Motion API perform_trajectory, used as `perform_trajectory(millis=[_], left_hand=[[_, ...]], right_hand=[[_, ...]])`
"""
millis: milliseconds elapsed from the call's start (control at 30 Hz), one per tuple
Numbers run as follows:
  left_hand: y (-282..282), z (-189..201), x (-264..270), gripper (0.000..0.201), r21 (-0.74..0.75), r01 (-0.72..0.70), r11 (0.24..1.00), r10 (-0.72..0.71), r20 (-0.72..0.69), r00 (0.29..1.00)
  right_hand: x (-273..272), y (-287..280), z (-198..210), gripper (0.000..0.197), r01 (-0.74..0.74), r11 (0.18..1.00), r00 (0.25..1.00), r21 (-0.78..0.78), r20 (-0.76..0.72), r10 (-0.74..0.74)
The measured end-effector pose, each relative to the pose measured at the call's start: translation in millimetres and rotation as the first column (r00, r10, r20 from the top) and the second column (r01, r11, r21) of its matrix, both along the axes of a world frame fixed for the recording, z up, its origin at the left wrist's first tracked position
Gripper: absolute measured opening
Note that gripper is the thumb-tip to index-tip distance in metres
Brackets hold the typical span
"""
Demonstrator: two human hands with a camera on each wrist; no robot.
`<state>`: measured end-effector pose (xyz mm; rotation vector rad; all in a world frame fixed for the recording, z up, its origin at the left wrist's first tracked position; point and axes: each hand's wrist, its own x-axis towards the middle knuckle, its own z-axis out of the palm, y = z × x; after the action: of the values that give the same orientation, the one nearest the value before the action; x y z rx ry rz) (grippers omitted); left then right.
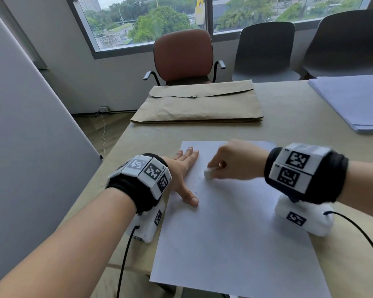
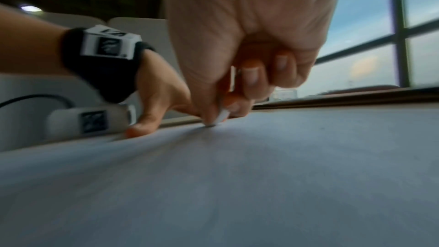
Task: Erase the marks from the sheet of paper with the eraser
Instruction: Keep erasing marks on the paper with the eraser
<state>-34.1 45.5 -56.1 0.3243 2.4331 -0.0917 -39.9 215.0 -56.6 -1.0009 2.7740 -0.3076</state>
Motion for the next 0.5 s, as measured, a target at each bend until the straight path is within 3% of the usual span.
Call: perform_trajectory(millis=[100,233,433,500], left_hand=[[1,1,1,0.128,-0.003,0.000,1.000,0.000,-0.004,1.000],[0,1,1,0.128,-0.005,0.001,1.000,-0.001,0.001,1.000],[0,0,0,0.128,-0.003,-0.005,1.000,0.005,0.001,1.000],[0,0,0,0.129,-0.006,-0.005,1.000,0.005,-0.001,1.000]], right_hand=[[-7,1,0,0.034,0.049,0.999,0.997,-0.002,-0.053,-0.049],[12,1,-2,0.034,-0.078,0.997,0.996,0.010,0.032,0.077],[-2,1,-2,0.038,0.061,0.998,0.995,0.011,-0.075,-0.060],[2,0,-1,0.036,0.034,0.999,0.997,0.025,-0.073,-0.032]])
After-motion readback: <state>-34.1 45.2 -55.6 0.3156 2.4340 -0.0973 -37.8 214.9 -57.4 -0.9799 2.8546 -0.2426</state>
